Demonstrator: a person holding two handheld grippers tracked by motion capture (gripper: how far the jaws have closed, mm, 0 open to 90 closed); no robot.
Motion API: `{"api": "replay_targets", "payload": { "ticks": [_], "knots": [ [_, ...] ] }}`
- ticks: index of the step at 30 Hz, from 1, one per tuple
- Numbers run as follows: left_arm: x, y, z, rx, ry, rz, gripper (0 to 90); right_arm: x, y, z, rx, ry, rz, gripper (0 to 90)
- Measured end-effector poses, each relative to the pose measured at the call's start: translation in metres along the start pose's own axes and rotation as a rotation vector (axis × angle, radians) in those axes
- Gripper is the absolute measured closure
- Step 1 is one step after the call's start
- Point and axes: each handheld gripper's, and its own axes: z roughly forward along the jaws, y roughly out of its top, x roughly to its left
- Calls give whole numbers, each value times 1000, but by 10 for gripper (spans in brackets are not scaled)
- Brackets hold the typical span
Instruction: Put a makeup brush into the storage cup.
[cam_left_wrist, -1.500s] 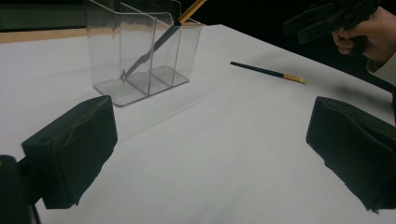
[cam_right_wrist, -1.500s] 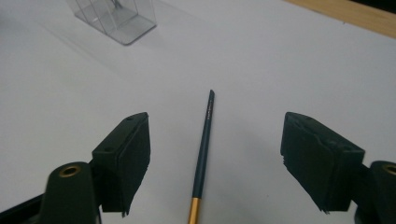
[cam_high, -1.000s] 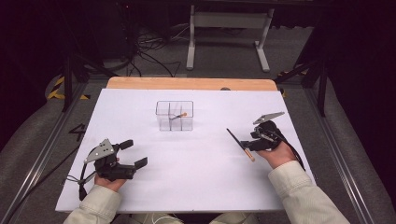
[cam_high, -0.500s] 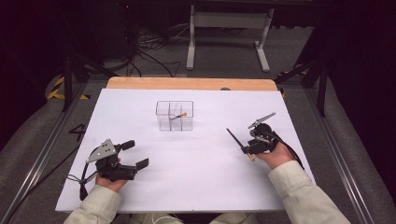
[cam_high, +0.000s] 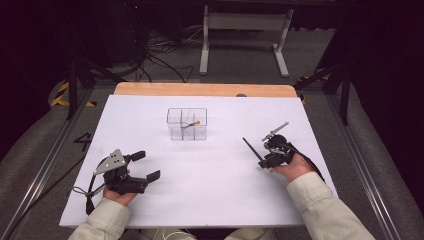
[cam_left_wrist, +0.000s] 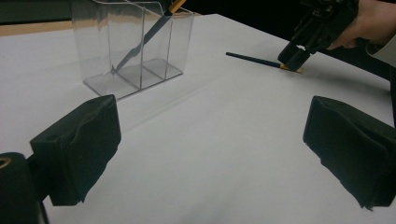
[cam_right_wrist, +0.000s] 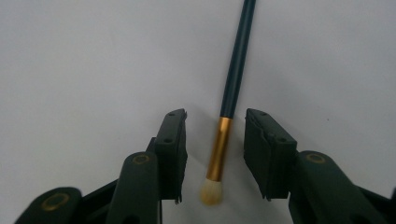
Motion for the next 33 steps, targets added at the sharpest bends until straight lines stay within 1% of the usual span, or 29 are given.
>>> {"api": "replay_targets", "payload": {
  "ticks": [6, 10, 16, 21, 25, 27, 29, 30, 31, 32, 33],
  "knots": [
    [0, 0, 0, -2, 1, -4, 48, 0, 3, 1, 23, -10, -3, 618],
    [-1, 0, 1, -2, 8, 3, 51, 0, 5, 2, 39, -14, -4, 636],
    [-1, 0, 2, 11, 8, 7, 57, 0, 11, 1, 71, -23, -10, 650],
    [-1, 0, 2, 11, 7, 6, 58, 1, 15, 2, 92, -32, -14, 663],
    [-1, 0, 2, 9, 7, 7, 58, 1, 16, 5, 109, -36, -18, 690],
    [-1, -1, 2, 16, 15, 15, 68, 1, 17, 6, 116, -36, -18, 709],
    [-2, -1, 2, 18, 12, 15, 75, 1, 17, 7, 118, -39, -18, 718],
    [-2, -1, 3, 18, 12, 21, 79, 1, 17, 7, 119, -43, -18, 730],
    [-2, -1, 3, 19, 7, 19, 83, 1, 17, 7, 121, -46, -17, 746],
    [-2, -1, 3, 18, 9, 28, 90, 1, 18, 7, 122, -50, -16, 764],
    [-3, -1, 3, 17, 10, 26, 94, 0, 18, 7, 125, -54, -14, 784]
  ]
}}
